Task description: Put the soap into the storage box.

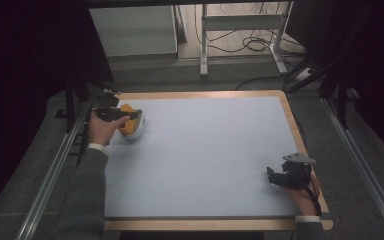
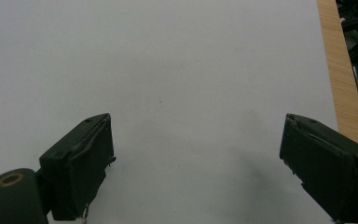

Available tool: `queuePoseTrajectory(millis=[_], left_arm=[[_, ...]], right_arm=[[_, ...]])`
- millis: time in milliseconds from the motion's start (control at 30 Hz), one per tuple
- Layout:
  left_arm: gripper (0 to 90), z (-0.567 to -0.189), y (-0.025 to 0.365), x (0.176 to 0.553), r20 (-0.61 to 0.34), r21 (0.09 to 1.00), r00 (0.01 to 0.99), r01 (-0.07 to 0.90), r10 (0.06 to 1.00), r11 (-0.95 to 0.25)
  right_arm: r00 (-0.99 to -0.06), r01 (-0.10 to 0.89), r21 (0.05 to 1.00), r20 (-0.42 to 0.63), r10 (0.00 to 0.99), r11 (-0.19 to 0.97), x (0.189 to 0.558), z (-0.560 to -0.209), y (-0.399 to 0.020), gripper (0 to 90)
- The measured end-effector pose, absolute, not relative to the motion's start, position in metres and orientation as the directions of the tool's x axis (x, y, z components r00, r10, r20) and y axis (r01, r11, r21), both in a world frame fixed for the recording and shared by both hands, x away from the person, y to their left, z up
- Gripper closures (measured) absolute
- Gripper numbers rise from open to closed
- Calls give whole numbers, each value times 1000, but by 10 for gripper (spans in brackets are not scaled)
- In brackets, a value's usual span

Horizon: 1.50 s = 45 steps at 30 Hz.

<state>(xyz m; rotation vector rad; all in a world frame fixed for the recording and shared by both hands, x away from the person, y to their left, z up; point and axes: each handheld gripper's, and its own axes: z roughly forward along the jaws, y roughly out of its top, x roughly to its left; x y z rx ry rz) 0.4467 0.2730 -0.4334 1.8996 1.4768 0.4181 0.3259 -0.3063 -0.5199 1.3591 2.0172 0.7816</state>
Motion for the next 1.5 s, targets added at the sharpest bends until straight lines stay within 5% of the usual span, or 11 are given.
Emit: queuePoseTrajectory(millis=[400, 1500], left_arm=[[230, -428, 255, 413, -206, 721, 447, 671, 871, -174], [243, -490, 239, 311, -212, 749, 533, 627, 819, -214]], right_arm=[[-313, 598, 740, -140, 939, 309, 325, -519, -306, 98], [-326, 569, 757, -151, 933, 321, 323, -514, -299, 98]])
